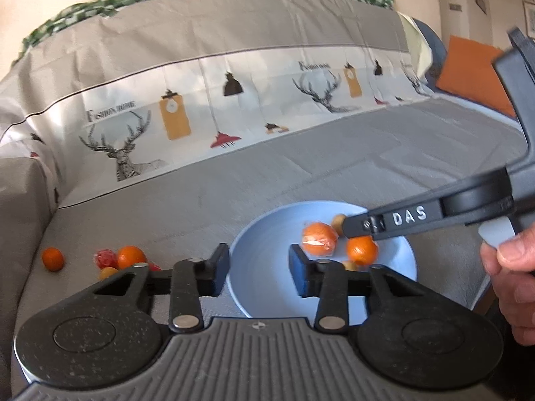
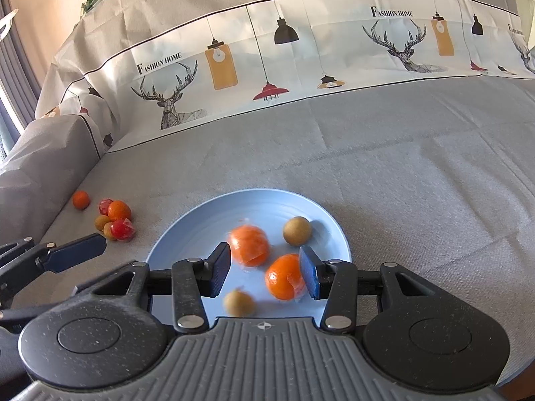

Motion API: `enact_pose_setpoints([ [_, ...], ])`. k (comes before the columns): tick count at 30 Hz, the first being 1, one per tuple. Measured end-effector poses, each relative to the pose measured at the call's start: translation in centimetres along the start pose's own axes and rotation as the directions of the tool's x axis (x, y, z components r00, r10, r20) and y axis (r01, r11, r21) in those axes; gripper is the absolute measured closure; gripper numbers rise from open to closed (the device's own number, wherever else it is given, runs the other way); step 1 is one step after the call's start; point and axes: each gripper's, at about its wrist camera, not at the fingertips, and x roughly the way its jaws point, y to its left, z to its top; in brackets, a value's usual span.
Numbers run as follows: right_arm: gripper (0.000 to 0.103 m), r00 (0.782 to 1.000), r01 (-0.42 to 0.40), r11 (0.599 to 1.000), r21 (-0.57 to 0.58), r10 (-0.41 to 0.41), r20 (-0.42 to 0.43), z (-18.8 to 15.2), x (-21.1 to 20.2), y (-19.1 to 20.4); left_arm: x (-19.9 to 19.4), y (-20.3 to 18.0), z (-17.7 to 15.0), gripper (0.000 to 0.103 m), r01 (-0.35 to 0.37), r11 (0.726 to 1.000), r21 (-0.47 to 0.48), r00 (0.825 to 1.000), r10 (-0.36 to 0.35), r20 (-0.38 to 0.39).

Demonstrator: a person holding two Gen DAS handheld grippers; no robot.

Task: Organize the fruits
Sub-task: 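Move both tools back toward the remaining fruit cluster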

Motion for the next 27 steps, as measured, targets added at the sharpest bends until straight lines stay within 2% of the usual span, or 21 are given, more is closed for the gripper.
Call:
enact_pose_setpoints([
  [2,0.056,1.000,-0.005,1.000,0.001,0.005,0.006,0.1,-0.2,0.2,-0.6,0.8,0.4,0.066,-0.001,0.999,-0.042,1.000,0.001,0.019],
  [4,0.056,1.000,-0.012,1.000,0.002,0.012,0.013,0.2,-0.4,0.5,-1.2,1.9,0.9,0.072,-0.001,0.996,-0.093,0.999,0.004,0.032],
  [8,0.056,0.999,-0.037,0.999,-0.003,0.037,0.036,0.5,-1.0,1.4,-1.7,4.7,1.9,0.073,0.006,0.978,-0.206,1.000,-0.002,0.019],
  [14,0.068,0.994,-0.084,0.996,-0.034,0.086,0.064,1.0,-1.6,3.2,-0.5,9.5,4.0,0.073,-0.070,0.977,-0.203,0.998,0.070,-0.009],
  [17,0.072,0.992,-0.106,0.993,-0.050,0.109,0.062,1.1,-1.6,4.1,0.8,12.3,3.3,0.073,-0.120,0.966,-0.227,0.993,0.114,-0.042],
  [18,0.073,0.991,-0.114,0.992,-0.055,0.117,0.059,1.2,-1.5,4.4,1.3,13.3,2.4,0.073,-0.141,0.959,-0.247,0.990,0.129,-0.064],
  [20,0.076,0.990,-0.126,0.990,-0.065,0.130,0.054,1.2,-1.4,5.1,2.4,15.6,1.7,0.073,-0.184,0.915,-0.359,0.979,0.136,-0.154],
  [23,0.080,0.988,-0.147,0.986,-0.085,0.151,0.042,1.3,-0.9,6.2,2.0,17.6,1.3,0.073,-0.173,0.861,-0.478,0.984,0.126,-0.128],
  [25,0.083,0.986,-0.162,0.982,-0.100,0.166,0.031,1.3,-0.3,7.2,2.0,18.3,1.2,0.073,-0.163,0.842,-0.515,0.986,0.116,-0.122],
  [27,0.083,0.983,-0.177,0.979,-0.105,0.180,0.018,1.4,0.4,8.1,2.3,18.6,1.2,0.073,-0.151,0.835,-0.529,0.987,0.099,-0.126],
])
